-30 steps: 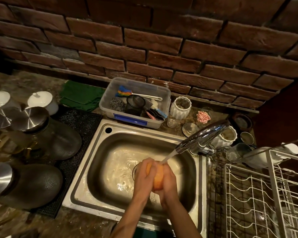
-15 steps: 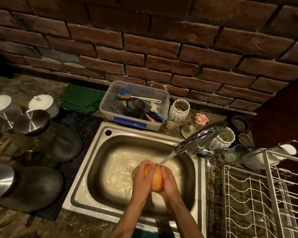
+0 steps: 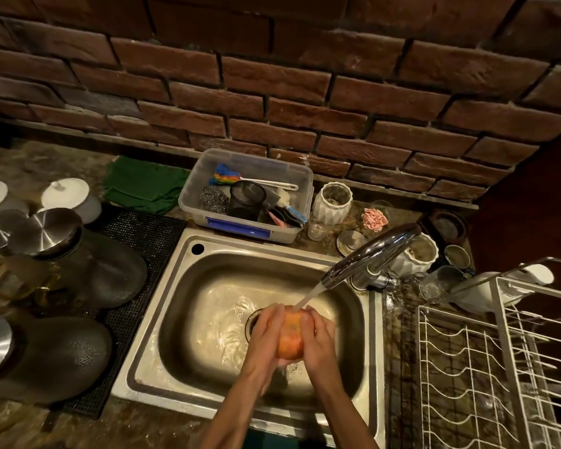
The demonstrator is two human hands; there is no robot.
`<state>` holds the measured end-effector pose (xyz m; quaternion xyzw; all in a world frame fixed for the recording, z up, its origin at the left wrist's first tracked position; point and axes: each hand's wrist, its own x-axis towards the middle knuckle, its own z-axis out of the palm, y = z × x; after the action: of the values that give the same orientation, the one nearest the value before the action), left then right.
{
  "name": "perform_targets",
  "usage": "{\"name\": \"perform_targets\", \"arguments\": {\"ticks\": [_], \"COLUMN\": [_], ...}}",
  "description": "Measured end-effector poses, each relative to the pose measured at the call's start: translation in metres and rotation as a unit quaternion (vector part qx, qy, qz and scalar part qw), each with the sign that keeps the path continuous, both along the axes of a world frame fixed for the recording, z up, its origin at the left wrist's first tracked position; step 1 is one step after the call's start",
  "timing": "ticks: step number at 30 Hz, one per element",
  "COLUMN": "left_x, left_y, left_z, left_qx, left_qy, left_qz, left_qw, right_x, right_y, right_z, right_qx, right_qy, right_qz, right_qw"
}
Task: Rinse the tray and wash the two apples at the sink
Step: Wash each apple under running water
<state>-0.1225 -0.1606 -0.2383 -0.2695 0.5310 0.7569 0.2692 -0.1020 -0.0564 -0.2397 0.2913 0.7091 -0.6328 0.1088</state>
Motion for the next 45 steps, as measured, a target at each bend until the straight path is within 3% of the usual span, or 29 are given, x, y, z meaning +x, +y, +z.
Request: {"name": "perform_targets", "arguments": {"ticks": [7,12,14,17,20,23,27,30,35,39,42,45], "left_x": [-0.003,0.003,0.003,-0.002,-0.005,-0.008,-0.017,-0.017,-0.007,0.000,0.006,0.009], "left_y": [-0.002,-0.003,0.001,0.008,0.008,0.001,-0.003,0.004,0.011,0.007,0.007,0.008], "left_z": [-0.002,-0.004,-0.005,-0.007,-0.008,-0.001,0.006,0.007,0.006,0.007,0.002,-0.002], "left_qx": [-0.164,-0.200,-0.177,-0.144,-0.131,-0.001,0.016,-0.018,-0.096,-0.205,-0.280,-0.274], "left_qy": [0.127,0.135,0.111,0.074,0.017,-0.094,-0.148,-0.100,0.024,0.157,0.180,0.162], "left_qz": [-0.083,-0.115,-0.055,0.023,0.006,-0.050,-0.065,-0.021,0.032,-0.010,-0.073,-0.048], "left_qw": [0.975,0.964,0.976,0.987,0.991,0.994,0.987,0.995,0.995,0.966,0.940,0.947], "right_x": [-0.023,-0.030,-0.032,-0.028,-0.011,0.004,0.010,0.007,-0.014,-0.024,-0.028,-0.034], "right_y": [0.001,0.017,0.010,-0.002,-0.005,-0.002,0.005,0.003,-0.003,0.000,0.005,0.009], "right_z": [0.001,-0.005,-0.007,-0.010,-0.009,-0.004,0.002,0.000,-0.008,-0.002,0.004,0.007], "right_qx": [-0.238,-0.264,-0.241,-0.134,-0.059,0.056,0.030,0.038,-0.018,-0.187,-0.294,-0.289], "right_qy": [-0.189,-0.241,-0.217,-0.155,-0.072,0.046,0.089,0.091,0.037,-0.058,-0.178,-0.254], "right_qz": [-0.109,-0.033,-0.034,-0.043,-0.024,0.082,0.116,0.088,0.032,-0.042,-0.053,-0.013], "right_qw": [0.946,0.933,0.945,0.978,0.995,0.994,0.989,0.991,0.999,0.980,0.938,0.923]}}
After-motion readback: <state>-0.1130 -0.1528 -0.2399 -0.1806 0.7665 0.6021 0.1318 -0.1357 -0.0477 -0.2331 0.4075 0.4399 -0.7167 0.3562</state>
